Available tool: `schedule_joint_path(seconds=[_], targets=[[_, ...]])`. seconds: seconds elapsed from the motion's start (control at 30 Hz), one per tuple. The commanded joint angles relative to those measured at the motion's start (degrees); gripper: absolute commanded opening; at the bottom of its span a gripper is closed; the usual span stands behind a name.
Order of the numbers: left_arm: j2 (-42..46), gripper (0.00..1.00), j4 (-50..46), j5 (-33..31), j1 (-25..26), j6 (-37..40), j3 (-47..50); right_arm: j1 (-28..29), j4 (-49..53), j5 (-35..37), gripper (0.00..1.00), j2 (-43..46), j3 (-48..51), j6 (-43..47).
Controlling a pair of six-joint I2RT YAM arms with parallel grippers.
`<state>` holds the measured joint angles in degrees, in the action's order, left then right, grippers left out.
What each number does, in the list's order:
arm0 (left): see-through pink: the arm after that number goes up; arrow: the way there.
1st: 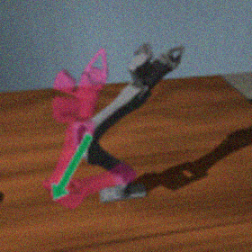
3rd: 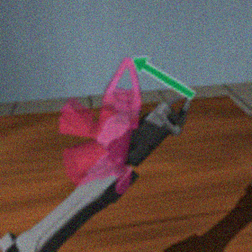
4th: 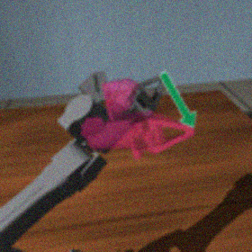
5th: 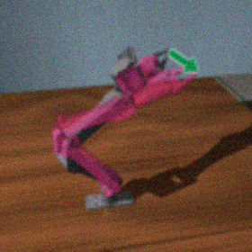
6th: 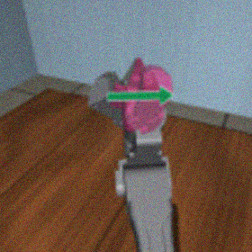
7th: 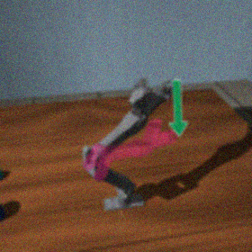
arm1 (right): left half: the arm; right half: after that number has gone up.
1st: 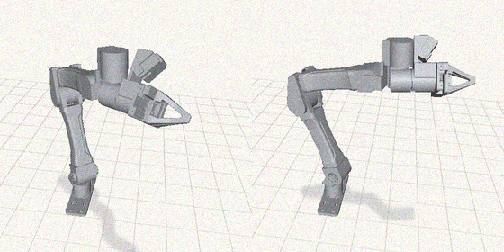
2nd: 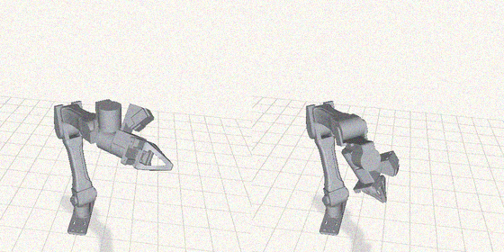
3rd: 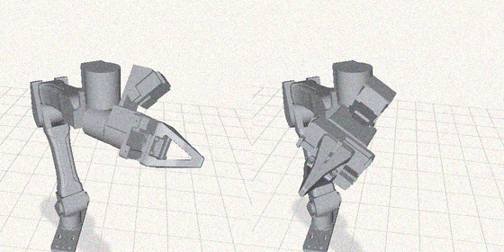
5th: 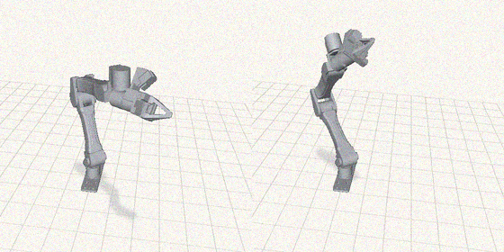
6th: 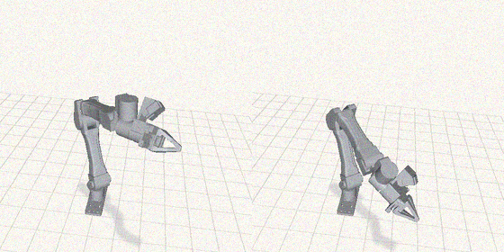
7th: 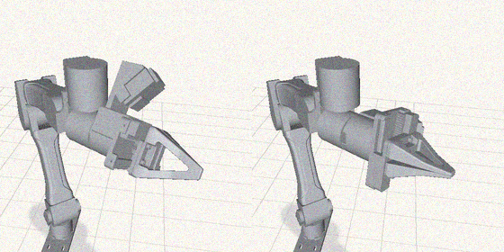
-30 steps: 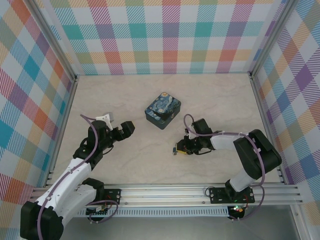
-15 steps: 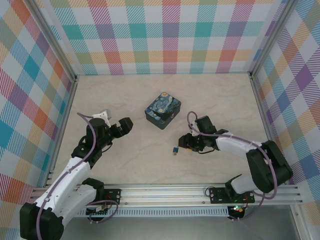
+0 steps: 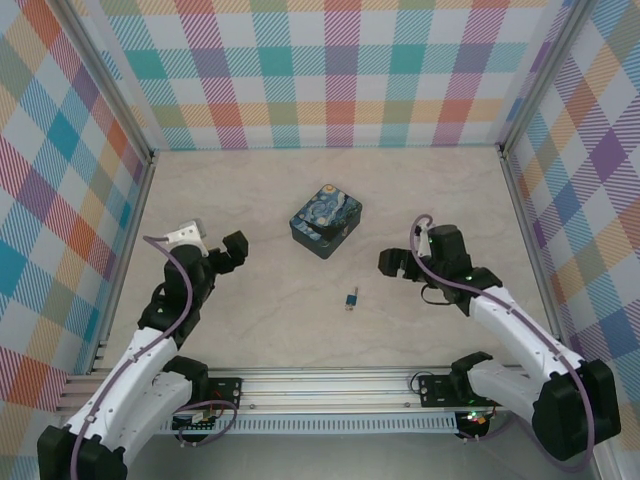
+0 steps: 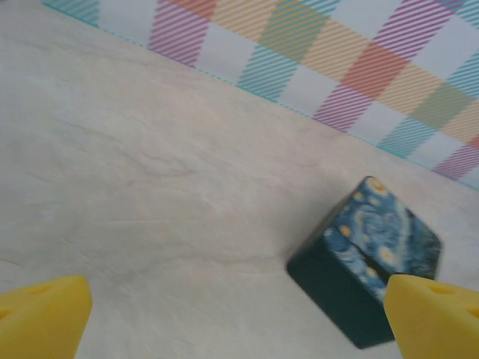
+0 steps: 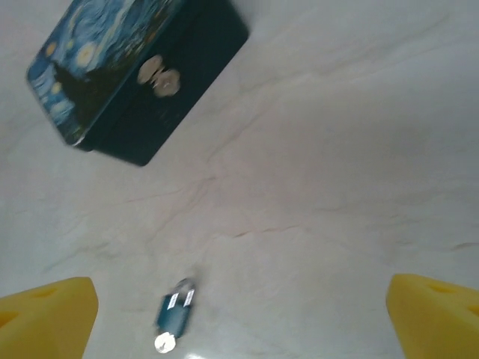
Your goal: Unlock the padlock with the key
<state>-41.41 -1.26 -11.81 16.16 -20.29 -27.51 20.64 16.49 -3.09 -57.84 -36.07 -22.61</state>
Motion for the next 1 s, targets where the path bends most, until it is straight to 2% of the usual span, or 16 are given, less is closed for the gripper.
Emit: schedule_joint_path(seconds=[0.0, 0.13, 0.2, 0.3, 0.37, 0.43, 0.47, 0.6, 0.77, 0.87, 0.93, 0.97], targets=[[-2.1, 1.0, 3.44, -8.08, -0.85, 7.44, 0.99, -2.51, -2.91, 10.11, 1.0, 1.09, 1.34, 8.25], [-7.84, 1.0, 6.07, -15.47, -1.02, 7.73, 1.65, -6.17, -13.4, 20.81, 1.0, 1.1, 5.51, 13.26], [-11.42, 1.0, 8.53, -16.5, -1.3, 8.87, 2.18, -7.96, -21.32, 22.32, 1.0, 0.84, 9.31, 16.26], [-16.26, 1.0, 9.56, -15.37, -2.42, 10.53, 1.48, -10.75, -31.1, 19.23, 1.0, -2.26, 13.59, 20.42], [-17.96, 1.0, 12.2, -12.88, -2.96, 14.38, 1.63, -12.42, -34.35, 17.67, 1.0, -5.42, 14.46, 20.89], [-19.94, 1.0, 14.77, -12.22, -3.92, 15.02, 2.32, -13.95, -40.3, 14.74, 1.0, -9.04, 15.97, 21.18], [-20.98, 1.0, 15.68, -11.23, -4.69, 14.88, 2.8, -14.23, -39.64, 13.29, 1.0, -9.81, 15.0, 21.54], [-26.48, 1.0, 24.01, -8.19, -6.93, 14.03, 6.12, -14.99, -49.87, 7.99, 1.0, -14.42, 15.75, 24.92], [-31.59, 1.0, 32.36, -2.68, -7.26, 17.83, 6.2, -16.36, -61.05, 3.93, 1.0, -21.87, 14.97, 25.78], [-34.18, 1.0, 34.44, -1.45, -7.24, 19.72, 5.09, -17.67, -67.59, 2.78, 1.0, -28.49, 15.13, 25.16], [-35.74, 1.0, 37.33, -0.69, -7.28, 21.6, 5.0, -18.85, -70.18, 1.11, 1.0, -30.58, 15.17, 24.07], [-36.7, 1.0, 39.13, -0.16, -7.24, 22.65, 5.09, -19.03, -67.2, 0.61, 1.0, -29.75, 14.38, 24.34]])
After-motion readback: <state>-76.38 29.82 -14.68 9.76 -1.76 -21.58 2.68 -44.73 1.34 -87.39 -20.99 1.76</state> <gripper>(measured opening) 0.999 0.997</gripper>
